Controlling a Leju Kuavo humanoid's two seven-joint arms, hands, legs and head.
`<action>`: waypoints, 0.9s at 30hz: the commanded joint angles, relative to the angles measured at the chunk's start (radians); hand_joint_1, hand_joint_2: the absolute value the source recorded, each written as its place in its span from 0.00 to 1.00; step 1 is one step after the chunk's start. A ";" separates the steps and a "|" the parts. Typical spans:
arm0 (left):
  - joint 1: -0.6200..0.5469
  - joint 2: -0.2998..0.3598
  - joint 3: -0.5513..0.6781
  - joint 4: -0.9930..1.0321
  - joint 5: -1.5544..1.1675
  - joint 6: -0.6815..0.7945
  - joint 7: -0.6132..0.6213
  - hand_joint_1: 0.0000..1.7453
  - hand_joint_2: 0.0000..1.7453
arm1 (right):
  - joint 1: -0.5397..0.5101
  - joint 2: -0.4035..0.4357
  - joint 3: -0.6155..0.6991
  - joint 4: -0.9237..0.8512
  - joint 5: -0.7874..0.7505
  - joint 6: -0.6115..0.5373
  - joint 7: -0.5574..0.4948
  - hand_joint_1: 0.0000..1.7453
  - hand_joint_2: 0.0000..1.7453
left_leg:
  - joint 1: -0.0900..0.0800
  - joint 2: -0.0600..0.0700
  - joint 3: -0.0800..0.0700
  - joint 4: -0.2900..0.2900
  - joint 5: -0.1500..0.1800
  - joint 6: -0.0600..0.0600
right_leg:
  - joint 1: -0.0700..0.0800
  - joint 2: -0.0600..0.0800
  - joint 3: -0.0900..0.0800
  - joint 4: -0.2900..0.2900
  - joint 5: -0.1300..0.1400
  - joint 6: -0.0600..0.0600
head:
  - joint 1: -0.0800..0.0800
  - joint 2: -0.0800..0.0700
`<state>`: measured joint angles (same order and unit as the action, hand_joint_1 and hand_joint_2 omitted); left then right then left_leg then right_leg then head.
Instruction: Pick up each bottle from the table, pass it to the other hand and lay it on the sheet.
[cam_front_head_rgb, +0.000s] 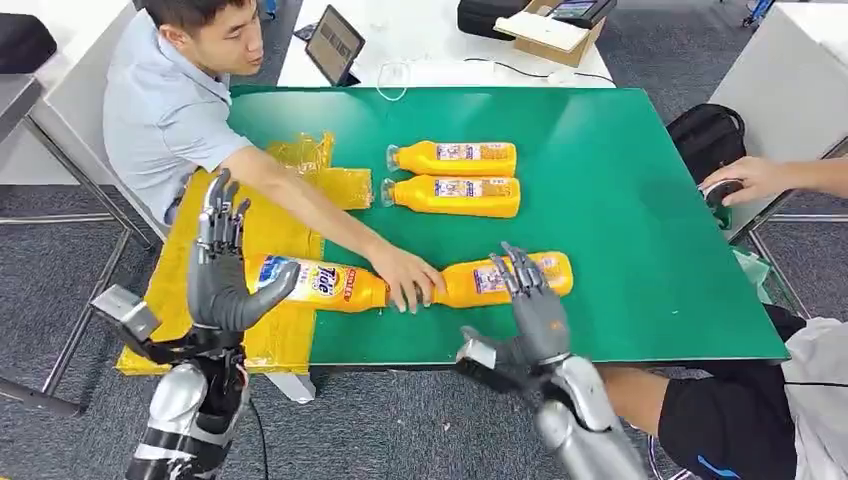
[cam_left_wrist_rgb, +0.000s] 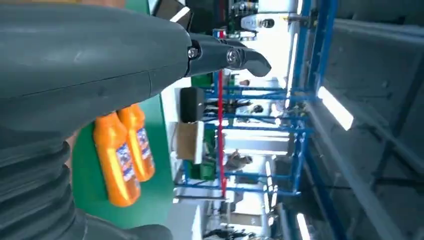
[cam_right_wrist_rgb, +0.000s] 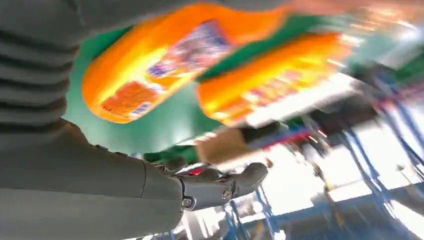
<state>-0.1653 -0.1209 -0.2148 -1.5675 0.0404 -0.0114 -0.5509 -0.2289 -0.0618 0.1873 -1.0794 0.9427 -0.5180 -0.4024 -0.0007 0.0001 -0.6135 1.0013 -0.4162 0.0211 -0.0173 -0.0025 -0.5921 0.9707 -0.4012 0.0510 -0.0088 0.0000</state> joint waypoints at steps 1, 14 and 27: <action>0.002 0.011 -0.046 -0.019 -0.073 0.104 -0.001 0.00 1.00 | -0.236 -0.057 -0.004 0.465 0.067 0.013 0.055 0.00 1.00 | 0.001 0.000 0.005 0.000 -0.001 -0.002 | 0.001 0.000 0.005 -0.001 -0.001 -0.002 | 0.000 0.000; -0.028 0.010 -0.078 0.062 -0.112 0.204 0.047 0.00 1.00 | -0.333 -0.041 0.024 0.616 0.115 0.069 0.106 0.00 1.00 | 0.001 0.000 0.003 0.000 -0.001 -0.001 | 0.001 0.000 0.003 0.000 -0.001 -0.002 | 0.000 0.000; -0.037 0.011 -0.082 0.072 -0.112 0.204 0.047 0.00 1.00 | -0.353 -0.030 0.024 0.638 0.110 0.091 0.103 0.00 1.00 | 0.001 -0.001 0.004 0.000 -0.001 -0.001 | 0.001 -0.001 0.004 0.000 -0.002 -0.002 | 0.000 0.000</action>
<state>-0.1621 -0.1217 -0.2758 -1.5595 -0.0732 0.1896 -0.5081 -0.5373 -0.1038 0.1889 -0.5444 1.0544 -0.4383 -0.3036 -0.0006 -0.0006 -0.6135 1.0014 -0.4155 0.0211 -0.0171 -0.0039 -0.5922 0.9709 -0.4011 0.0511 -0.0092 0.0000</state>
